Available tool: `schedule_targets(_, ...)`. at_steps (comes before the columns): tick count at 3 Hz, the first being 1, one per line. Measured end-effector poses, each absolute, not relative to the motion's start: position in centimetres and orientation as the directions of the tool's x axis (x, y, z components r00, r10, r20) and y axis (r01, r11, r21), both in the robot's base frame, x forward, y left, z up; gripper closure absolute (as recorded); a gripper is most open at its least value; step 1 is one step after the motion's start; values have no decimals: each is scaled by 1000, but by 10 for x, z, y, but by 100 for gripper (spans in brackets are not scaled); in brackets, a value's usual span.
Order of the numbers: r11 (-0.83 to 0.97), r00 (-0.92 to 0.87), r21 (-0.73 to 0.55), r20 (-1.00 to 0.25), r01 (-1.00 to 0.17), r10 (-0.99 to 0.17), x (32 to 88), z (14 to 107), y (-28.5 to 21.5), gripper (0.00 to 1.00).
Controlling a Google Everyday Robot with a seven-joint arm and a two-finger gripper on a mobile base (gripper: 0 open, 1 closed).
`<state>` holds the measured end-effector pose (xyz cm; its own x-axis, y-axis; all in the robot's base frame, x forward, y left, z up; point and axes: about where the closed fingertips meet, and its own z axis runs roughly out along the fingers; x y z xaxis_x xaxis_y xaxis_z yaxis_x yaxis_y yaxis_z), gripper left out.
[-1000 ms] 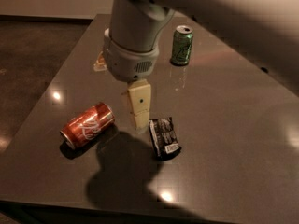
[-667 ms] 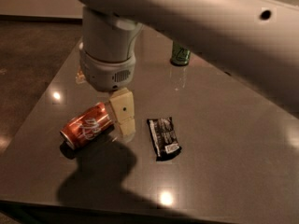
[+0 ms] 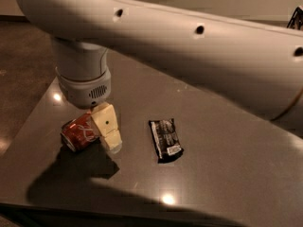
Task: Place coke can upright
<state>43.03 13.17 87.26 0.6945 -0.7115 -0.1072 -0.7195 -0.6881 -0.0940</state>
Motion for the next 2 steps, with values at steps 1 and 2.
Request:
schedule_targets(1, -687, 689, -58, -82, -724, -720, 436, 852, 139, 0)
schedule_targets(2, -673, 674, -45, -70, -738, -735, 442, 842, 141, 0)
